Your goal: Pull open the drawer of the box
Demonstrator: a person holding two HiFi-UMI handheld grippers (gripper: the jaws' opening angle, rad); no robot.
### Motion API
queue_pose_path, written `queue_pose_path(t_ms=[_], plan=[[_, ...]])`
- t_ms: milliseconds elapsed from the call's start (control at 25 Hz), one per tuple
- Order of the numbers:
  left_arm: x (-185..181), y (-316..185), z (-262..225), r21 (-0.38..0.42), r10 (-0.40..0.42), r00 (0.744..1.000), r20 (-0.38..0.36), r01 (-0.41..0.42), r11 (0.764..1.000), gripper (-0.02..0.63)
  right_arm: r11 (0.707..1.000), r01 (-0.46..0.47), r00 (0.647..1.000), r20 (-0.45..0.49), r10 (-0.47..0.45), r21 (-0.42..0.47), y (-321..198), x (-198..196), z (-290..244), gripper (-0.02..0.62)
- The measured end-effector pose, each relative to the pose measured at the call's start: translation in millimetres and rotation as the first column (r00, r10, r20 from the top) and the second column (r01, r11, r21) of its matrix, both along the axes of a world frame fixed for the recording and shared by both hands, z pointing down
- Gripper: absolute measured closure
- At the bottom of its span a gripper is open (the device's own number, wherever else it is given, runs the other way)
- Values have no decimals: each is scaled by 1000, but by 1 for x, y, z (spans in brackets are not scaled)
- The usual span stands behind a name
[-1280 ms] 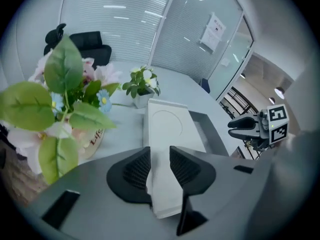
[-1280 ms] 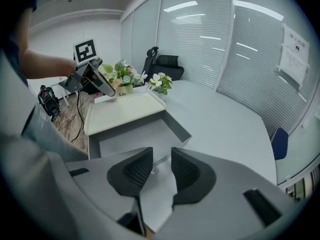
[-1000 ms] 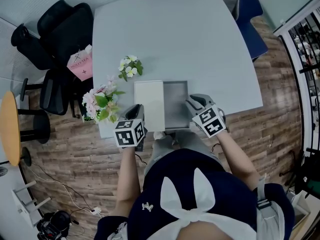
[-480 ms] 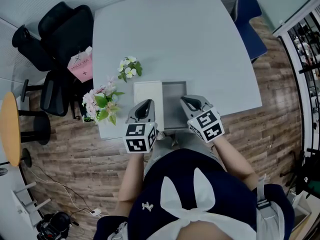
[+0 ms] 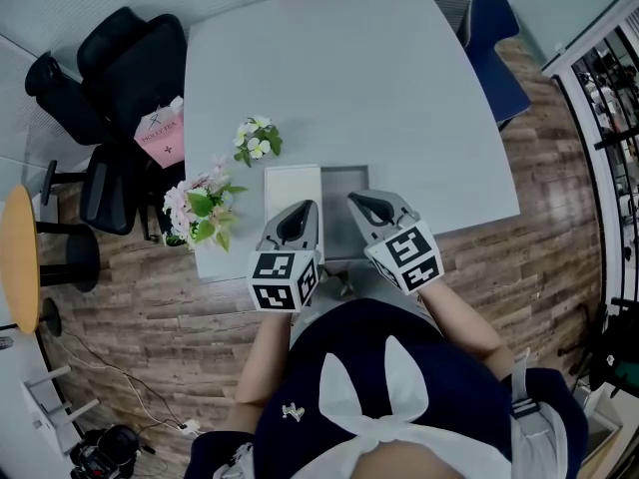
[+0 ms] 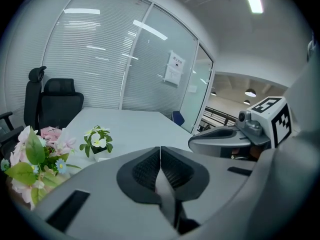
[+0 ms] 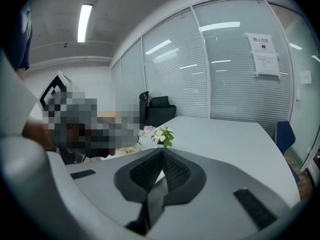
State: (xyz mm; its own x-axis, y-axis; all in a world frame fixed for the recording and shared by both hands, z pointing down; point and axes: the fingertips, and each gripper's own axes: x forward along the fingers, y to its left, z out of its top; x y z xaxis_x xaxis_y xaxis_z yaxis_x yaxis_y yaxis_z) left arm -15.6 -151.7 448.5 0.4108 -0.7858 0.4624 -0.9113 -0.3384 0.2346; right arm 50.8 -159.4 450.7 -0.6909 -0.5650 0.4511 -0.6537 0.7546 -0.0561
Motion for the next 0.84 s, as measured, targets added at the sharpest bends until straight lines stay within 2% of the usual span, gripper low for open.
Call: queue_pose_path(t_ms=[240, 840], plan=[[2, 0, -8, 15, 4, 1000, -22, -4, 1000, 583, 1000, 12, 1000, 2, -12, 13, 0, -1, -11, 592], [6, 5, -18, 36, 7, 1000, -21, -7, 999, 583, 999, 31, 1000, 5, -31, 17, 4, -3, -16, 592]])
